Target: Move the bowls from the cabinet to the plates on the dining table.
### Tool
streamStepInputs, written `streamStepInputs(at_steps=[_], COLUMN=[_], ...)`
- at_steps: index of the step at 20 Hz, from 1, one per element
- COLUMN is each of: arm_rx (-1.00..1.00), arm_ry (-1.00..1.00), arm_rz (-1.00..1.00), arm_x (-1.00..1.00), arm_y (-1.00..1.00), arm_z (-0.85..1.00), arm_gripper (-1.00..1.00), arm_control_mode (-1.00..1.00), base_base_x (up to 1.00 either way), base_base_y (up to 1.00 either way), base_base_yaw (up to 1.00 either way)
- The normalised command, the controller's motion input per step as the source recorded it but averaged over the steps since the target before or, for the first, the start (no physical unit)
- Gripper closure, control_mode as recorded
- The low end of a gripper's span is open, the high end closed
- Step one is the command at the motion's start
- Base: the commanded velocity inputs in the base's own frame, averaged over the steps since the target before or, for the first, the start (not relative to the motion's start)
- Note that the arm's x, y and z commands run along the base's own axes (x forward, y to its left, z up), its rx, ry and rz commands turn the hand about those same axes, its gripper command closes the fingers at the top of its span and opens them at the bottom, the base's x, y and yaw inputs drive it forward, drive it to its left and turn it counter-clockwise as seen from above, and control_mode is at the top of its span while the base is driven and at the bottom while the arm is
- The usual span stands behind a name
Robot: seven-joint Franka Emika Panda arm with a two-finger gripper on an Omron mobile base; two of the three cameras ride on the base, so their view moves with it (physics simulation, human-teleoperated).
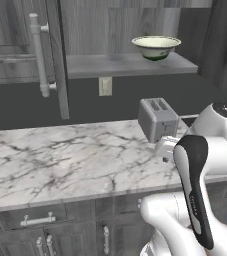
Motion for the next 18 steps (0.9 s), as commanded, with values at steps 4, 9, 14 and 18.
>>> streamStepInputs(at_steps=[4, 9, 14, 18], arm_rx=[0.0, 0.0, 0.0, 0.0], arm_ry=[0.0, 0.0, -0.11, -0.14], arm_rz=[0.0, 0.0, -0.1, -0.19], arm_x=[0.0, 0.0, 0.0, 0.0], arm_y=[0.0, 0.0, 0.04, 0.17], arm_z=[0.0, 0.0, 0.4, 0.7], arm_gripper=[-1.0, -1.0, -1.0, -1.0], arm_control_mode=[1.0, -1.0, -1.0, -1.0], base_base_x=[0.28, 0.02, 0.0, 0.0], base_base_y=[-0.01, 0.0, 0.0, 0.0], base_base_yaw=[0.0, 0.0, 0.0, 0.0])
